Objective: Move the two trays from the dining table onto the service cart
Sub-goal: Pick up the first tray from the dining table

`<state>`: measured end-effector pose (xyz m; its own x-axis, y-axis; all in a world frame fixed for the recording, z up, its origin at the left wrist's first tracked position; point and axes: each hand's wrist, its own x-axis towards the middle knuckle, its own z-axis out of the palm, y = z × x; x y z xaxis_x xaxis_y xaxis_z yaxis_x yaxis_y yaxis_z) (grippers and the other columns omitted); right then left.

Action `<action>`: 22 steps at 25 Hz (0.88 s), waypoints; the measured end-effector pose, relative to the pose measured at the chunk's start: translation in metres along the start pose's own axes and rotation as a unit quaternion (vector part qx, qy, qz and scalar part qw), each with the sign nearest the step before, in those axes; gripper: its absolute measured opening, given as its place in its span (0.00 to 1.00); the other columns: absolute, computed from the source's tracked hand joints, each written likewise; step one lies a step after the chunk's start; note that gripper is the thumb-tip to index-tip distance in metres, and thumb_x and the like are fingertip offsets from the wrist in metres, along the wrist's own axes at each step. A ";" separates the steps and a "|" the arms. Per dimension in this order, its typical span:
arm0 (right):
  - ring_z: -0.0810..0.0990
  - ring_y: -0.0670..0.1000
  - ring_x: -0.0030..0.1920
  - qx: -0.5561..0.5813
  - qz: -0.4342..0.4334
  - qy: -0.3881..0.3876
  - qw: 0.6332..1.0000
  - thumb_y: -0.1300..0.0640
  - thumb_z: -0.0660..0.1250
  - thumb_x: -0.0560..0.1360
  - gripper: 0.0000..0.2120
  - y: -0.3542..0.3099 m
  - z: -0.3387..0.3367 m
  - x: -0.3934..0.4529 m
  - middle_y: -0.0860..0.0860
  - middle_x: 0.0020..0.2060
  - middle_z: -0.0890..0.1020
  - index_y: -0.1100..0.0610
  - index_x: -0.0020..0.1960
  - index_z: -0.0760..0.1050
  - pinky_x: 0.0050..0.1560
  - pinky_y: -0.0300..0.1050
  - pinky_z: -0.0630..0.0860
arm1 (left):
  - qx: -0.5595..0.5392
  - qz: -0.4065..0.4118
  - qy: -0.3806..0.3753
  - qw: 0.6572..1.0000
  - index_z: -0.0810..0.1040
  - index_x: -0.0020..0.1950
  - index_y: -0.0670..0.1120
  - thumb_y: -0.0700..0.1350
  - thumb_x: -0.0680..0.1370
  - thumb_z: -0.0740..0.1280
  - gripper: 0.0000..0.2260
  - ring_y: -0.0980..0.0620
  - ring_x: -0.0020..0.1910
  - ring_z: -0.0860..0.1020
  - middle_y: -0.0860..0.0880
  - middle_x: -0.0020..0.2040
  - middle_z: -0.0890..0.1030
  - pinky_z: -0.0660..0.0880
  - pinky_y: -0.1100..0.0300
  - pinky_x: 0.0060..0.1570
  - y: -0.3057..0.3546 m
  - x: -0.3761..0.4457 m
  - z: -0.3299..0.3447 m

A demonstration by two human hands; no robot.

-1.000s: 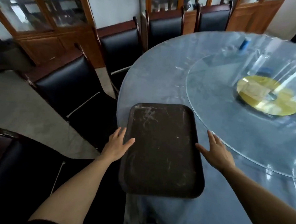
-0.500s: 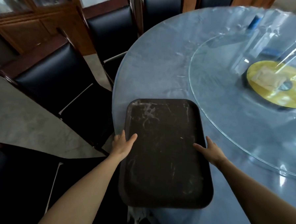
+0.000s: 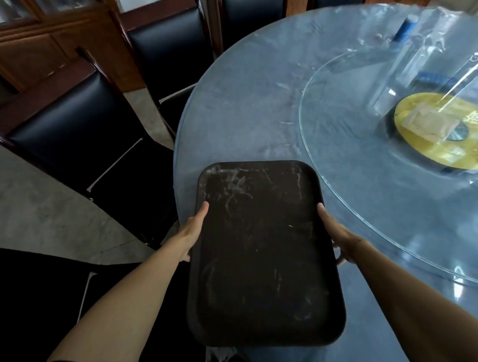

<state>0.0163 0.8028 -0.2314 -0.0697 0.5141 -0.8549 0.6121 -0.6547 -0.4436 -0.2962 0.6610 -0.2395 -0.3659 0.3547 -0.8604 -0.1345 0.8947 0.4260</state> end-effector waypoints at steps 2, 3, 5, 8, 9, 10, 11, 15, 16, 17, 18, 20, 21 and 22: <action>0.58 0.66 0.76 0.014 0.003 -0.012 1.000 0.20 0.44 0.68 0.46 -0.001 -0.002 -0.002 0.53 0.79 0.57 0.42 0.79 0.52 0.65 0.80 0.60 | -0.012 -0.009 -0.017 1.000 0.62 0.78 0.54 0.84 0.61 0.51 0.53 0.37 0.73 0.65 0.43 0.76 0.67 0.62 0.32 0.69 0.003 -0.004 -0.004; 0.58 0.66 0.76 0.021 0.003 -0.017 1.000 0.20 0.44 0.67 0.46 0.000 -0.004 -0.004 0.53 0.79 0.57 0.42 0.79 0.52 0.65 0.80 0.60 | -0.018 -0.009 -0.023 1.000 0.64 0.78 0.54 0.85 0.61 0.50 0.53 0.37 0.73 0.66 0.43 0.76 0.68 0.63 0.31 0.68 0.004 -0.005 -0.006; 0.59 0.66 0.75 0.036 -0.001 -0.023 0.999 0.19 0.43 0.65 0.48 0.002 -0.009 -0.008 0.54 0.78 0.58 0.42 0.79 0.53 0.65 0.80 0.60 | -0.023 -0.003 -0.033 0.999 0.66 0.76 0.54 0.85 0.61 0.49 0.53 0.37 0.72 0.67 0.43 0.74 0.69 0.64 0.31 0.66 0.007 -0.010 -0.009; 0.61 0.67 0.74 0.063 -0.014 -0.028 0.998 0.19 0.43 0.65 0.48 0.005 -0.017 -0.017 0.55 0.78 0.59 0.43 0.78 0.58 0.65 0.79 0.62 | -0.028 0.010 -0.031 0.999 0.68 0.75 0.53 0.85 0.60 0.49 0.53 0.37 0.71 0.67 0.43 0.73 0.70 0.64 0.29 0.66 0.013 -0.021 -0.016; 0.61 0.68 0.74 0.072 -0.017 -0.031 0.997 0.19 0.44 0.66 0.47 0.006 -0.020 -0.021 0.56 0.77 0.60 0.44 0.78 0.58 0.64 0.78 0.62 | -0.029 0.014 -0.033 0.999 0.68 0.75 0.52 0.85 0.60 0.50 0.53 0.37 0.71 0.66 0.43 0.73 0.70 0.63 0.29 0.66 0.015 -0.025 -0.018; 0.61 0.68 0.74 0.081 -0.019 -0.033 0.996 0.20 0.44 0.66 0.47 0.008 -0.023 -0.026 0.57 0.77 0.60 0.44 0.78 0.59 0.64 0.79 0.62 | -0.028 0.017 -0.039 0.999 0.68 0.74 0.52 0.85 0.60 0.50 0.53 0.37 0.71 0.66 0.43 0.73 0.69 0.63 0.28 0.66 0.017 -0.031 -0.021; 0.60 0.69 0.74 0.089 -0.021 -0.035 0.995 0.20 0.44 0.67 0.46 0.009 -0.026 -0.032 0.58 0.77 0.60 0.44 0.78 0.58 0.64 0.79 0.62 | -0.025 0.020 -0.048 0.998 0.69 0.73 0.52 0.84 0.60 0.50 0.52 0.37 0.71 0.66 0.44 0.72 0.69 0.63 0.28 0.65 0.019 -0.037 -0.023; 0.59 0.70 0.74 0.113 -0.023 -0.039 0.993 0.22 0.45 0.68 0.44 0.021 -0.043 -0.060 0.59 0.77 0.60 0.44 0.77 0.58 0.64 0.80 0.60 | -0.010 0.031 -0.094 0.995 0.71 0.70 0.50 0.83 0.64 0.49 0.48 0.37 0.71 0.66 0.43 0.71 0.70 0.62 0.26 0.65 0.027 -0.063 -0.027; 0.60 0.71 0.74 0.123 -0.027 -0.041 0.991 0.22 0.45 0.69 0.44 0.025 -0.048 -0.068 0.59 0.77 0.60 0.44 0.77 0.59 0.64 0.80 0.60 | -0.005 0.036 -0.103 0.994 0.72 0.69 0.50 0.82 0.64 0.49 0.47 0.37 0.71 0.66 0.43 0.70 0.71 0.62 0.26 0.65 0.029 -0.070 -0.026; 0.60 0.71 0.74 0.133 -0.032 -0.041 0.990 0.22 0.45 0.69 0.44 0.030 -0.054 -0.076 0.59 0.77 0.61 0.44 0.77 0.59 0.64 0.80 0.60 | 0.000 0.043 -0.111 0.993 0.73 0.67 0.49 0.82 0.65 0.49 0.47 0.37 0.70 0.67 0.42 0.70 0.71 0.62 0.26 0.65 0.031 -0.078 -0.023; 0.60 0.71 0.74 0.142 -0.036 -0.040 0.988 0.22 0.44 0.69 0.44 0.035 -0.059 -0.084 0.59 0.77 0.61 0.45 0.78 0.58 0.64 0.80 0.60 | 0.006 0.050 -0.116 0.992 0.73 0.66 0.49 0.82 0.65 0.49 0.46 0.37 0.70 0.67 0.42 0.69 0.72 0.62 0.25 0.65 0.034 -0.084 -0.020; 0.60 0.71 0.74 0.158 -0.043 -0.030 0.986 0.22 0.44 0.70 0.44 0.045 -0.071 -0.100 0.59 0.77 0.61 0.45 0.78 0.58 0.65 0.80 0.59 | 0.023 0.066 -0.131 0.989 0.72 0.69 0.48 0.82 0.64 0.49 0.49 0.37 0.70 0.67 0.41 0.69 0.72 0.63 0.25 0.65 0.040 -0.098 -0.013; 0.60 0.71 0.74 0.168 -0.047 -0.026 0.984 0.22 0.44 0.70 0.44 0.050 -0.076 -0.107 0.59 0.77 0.61 0.45 0.78 0.58 0.65 0.79 0.59 | 0.031 0.072 -0.143 0.987 0.71 0.70 0.48 0.83 0.62 0.50 0.50 0.37 0.70 0.67 0.42 0.69 0.72 0.63 0.25 0.64 0.042 -0.105 -0.008; 0.60 0.71 0.74 0.181 -0.054 -0.021 0.982 0.22 0.45 0.70 0.43 0.057 -0.084 -0.116 0.59 0.77 0.61 0.45 0.78 0.59 0.65 0.80 0.60 | 0.040 0.081 -0.156 0.984 0.71 0.69 0.49 0.83 0.59 0.51 0.51 0.38 0.70 0.67 0.42 0.69 0.72 0.63 0.25 0.64 0.046 -0.113 -0.002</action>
<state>0.1252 0.7530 -0.1351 -0.1558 0.5731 -0.8045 0.2793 -0.7557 -0.5924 -0.2629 0.6615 -0.1219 -0.0739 0.5492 -0.8324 -0.0202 0.8337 0.5518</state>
